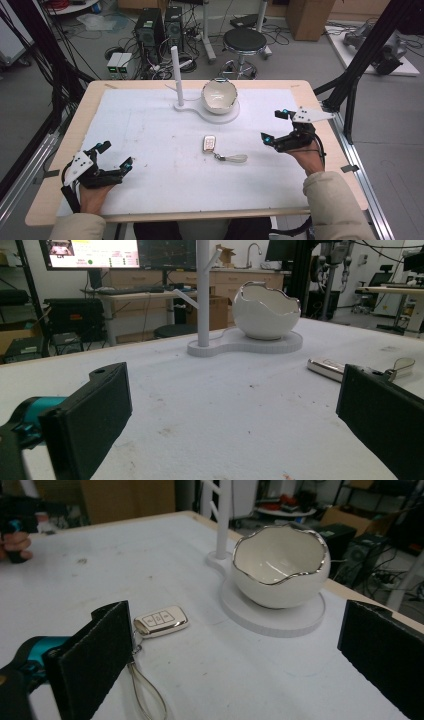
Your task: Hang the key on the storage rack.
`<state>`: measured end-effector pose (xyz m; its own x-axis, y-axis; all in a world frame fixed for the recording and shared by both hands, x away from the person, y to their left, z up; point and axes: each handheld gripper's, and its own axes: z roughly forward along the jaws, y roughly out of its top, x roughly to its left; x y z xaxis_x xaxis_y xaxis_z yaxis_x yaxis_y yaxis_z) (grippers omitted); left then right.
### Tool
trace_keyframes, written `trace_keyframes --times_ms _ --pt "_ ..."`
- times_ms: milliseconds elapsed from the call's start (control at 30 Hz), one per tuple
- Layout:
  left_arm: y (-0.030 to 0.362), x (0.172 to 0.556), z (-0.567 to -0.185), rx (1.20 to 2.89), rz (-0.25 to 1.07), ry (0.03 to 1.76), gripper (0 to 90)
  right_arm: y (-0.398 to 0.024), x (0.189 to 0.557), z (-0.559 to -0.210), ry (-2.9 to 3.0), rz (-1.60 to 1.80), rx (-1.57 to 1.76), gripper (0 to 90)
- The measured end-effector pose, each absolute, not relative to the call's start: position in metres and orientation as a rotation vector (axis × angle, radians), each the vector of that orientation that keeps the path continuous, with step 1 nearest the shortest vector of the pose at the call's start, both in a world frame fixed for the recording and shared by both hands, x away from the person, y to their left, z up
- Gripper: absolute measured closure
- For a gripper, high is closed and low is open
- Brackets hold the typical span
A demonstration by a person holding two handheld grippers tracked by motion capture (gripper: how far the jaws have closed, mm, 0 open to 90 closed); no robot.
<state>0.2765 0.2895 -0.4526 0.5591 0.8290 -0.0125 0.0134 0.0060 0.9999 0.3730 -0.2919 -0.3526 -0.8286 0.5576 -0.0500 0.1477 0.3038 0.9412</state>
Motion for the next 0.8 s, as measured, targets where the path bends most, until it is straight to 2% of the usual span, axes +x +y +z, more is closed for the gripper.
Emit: trace_keyframes --times_ms 433,800 --pt "0.289 0.277 -0.452 1.437 0.751 0.774 1.8 -0.245 0.398 -0.336 2.578 1.241 0.389 0.5" --pt "0.289 0.277 -0.452 1.445 0.747 0.774 1.8 -0.211 0.405 -0.351 2.848 0.912 0.172 1.0"
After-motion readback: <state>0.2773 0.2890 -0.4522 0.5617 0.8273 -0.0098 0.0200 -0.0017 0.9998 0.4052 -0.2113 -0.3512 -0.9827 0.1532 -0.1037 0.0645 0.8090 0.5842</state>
